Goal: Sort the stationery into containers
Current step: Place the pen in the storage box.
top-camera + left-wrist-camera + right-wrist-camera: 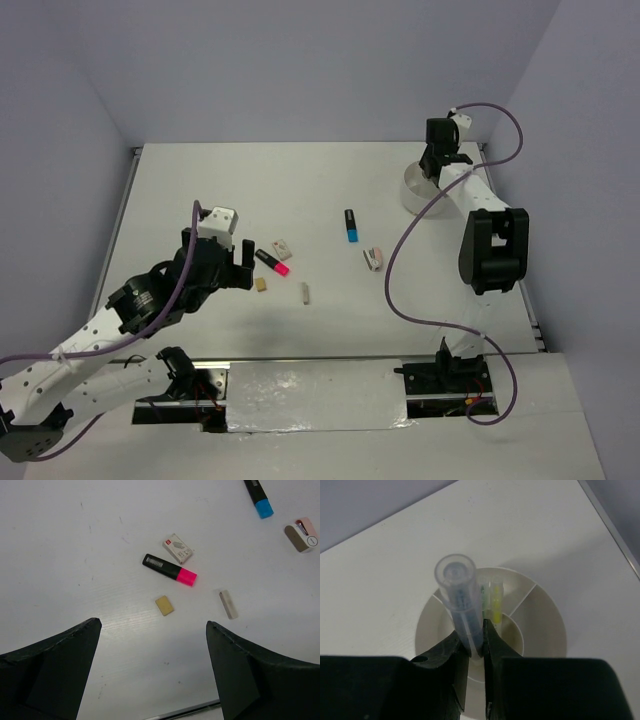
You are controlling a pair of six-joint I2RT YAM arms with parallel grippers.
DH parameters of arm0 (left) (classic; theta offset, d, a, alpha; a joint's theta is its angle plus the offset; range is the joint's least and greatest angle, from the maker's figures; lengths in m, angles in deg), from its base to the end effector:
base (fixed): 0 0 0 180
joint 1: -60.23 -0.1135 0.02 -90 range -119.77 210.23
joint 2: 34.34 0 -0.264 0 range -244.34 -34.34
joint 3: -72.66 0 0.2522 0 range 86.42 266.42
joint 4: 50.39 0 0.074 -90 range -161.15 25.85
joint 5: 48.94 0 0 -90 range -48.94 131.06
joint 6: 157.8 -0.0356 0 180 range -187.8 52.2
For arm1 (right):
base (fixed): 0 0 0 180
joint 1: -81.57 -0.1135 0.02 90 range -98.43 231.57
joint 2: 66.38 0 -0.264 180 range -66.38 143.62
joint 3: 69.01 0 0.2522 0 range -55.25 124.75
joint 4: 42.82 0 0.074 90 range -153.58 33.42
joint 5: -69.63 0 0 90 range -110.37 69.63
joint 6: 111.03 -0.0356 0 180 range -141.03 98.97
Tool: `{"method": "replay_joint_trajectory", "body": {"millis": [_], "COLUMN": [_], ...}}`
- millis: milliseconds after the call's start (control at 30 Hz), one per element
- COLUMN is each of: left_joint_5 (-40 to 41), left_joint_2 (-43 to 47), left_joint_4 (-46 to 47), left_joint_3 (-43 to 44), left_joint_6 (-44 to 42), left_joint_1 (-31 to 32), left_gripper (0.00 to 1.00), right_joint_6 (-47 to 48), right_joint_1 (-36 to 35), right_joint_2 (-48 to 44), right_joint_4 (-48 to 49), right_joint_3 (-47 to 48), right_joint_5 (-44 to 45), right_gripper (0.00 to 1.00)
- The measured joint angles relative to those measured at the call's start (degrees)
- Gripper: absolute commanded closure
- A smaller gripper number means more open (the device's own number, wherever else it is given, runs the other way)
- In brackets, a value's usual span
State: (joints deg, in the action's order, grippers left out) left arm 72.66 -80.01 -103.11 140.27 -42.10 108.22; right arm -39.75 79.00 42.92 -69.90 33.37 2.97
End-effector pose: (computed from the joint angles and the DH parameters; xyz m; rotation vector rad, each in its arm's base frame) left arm 0.1203 -0.1057 0.3432 0.0711 2.0281 -0.2291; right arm 0.4462 0.0059 0.2726 0.5246 2.0518 -0.2206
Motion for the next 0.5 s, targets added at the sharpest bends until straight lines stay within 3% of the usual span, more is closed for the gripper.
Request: {"method": "replay_joint_trajectory", "body": {"millis": [100,233,333,500], "left_joint_5": [-0.09,-0.50,-1.14,-2.29], "left_joint_2": [1.11,1.22,1.07,1.07], "left_joint_4": [0.02,0.07,0.09,0.24], "left_joint_3": [0.00,0.00,0.00,0.00], "left_joint_6": [-0.13,-0.28,-0.33,-0.48], "left_joint_1": [-0.20,-0.52,-0.92,-1.49], "left_gripper": [0.01,0.01,0.01,0.01], "right_joint_6": [-0.13,-0.50,-0.55,-0.55], "right_joint_1": [0.22,0.33,0.37,0.37], "right_joint_2": [1.14,1.25,1.25,1.25], "right_joint_4": [-0.02,0.15,0.04,-0.04], "right_joint_3": [-0.04,-0.07,-0.07,-0.07], "right_joint_5": [0.02,0.11,0.17,0.04], "right_gripper": [0.82,0.56,0.44,0.41]}}
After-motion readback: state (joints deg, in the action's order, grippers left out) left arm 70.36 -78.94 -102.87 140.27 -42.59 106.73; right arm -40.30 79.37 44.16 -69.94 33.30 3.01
